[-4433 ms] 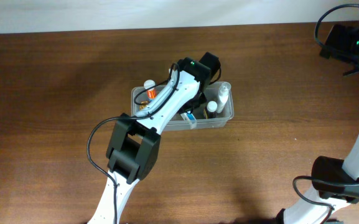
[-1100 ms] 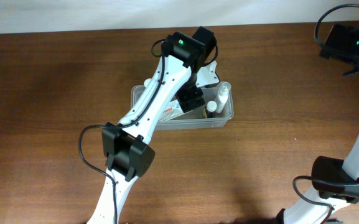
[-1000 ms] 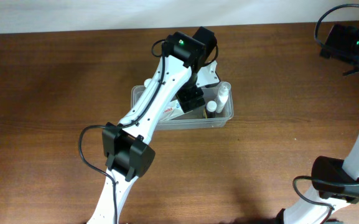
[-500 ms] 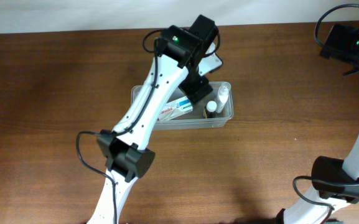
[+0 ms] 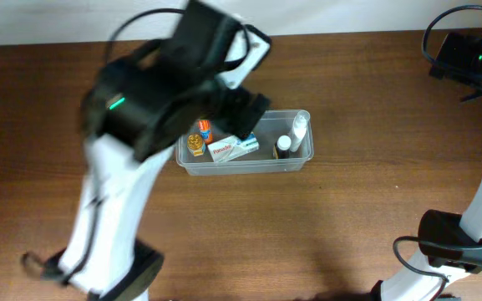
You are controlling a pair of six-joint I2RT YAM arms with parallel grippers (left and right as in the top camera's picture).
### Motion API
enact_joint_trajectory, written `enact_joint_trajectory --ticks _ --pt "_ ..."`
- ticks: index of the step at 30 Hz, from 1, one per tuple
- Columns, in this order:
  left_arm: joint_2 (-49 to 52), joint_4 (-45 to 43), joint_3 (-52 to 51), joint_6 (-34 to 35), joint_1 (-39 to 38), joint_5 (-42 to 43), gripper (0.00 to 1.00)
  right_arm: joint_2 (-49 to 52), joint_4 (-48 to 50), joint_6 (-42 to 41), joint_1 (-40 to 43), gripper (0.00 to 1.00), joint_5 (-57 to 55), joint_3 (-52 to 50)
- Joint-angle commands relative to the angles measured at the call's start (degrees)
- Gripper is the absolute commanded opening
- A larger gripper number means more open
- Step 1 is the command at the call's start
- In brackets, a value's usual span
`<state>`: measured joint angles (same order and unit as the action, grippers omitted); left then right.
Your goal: Pack container
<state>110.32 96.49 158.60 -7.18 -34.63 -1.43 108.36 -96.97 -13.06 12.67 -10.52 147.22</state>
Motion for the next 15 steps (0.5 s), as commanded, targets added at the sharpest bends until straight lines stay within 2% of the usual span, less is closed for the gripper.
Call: enact_joint_trajectory --ticks 1,10,15 --pt "-4.15 0.20 0.59 1.16 0.24 1.90 0.99 -0.96 -0.33 0.42 0.11 0.98 -0.68 0.92" --pt "-11.85 0.20 -0.63 1.14 0.26 1.66 0.99 -0.96 -0.33 0.42 0.11 0.98 -0.68 0.92" --pt "-17.90 0.20 -8.20 1.14 0.28 -1.09 0.99 -0.96 -0.33 0.42 0.11 0.98 -0.68 0.92"
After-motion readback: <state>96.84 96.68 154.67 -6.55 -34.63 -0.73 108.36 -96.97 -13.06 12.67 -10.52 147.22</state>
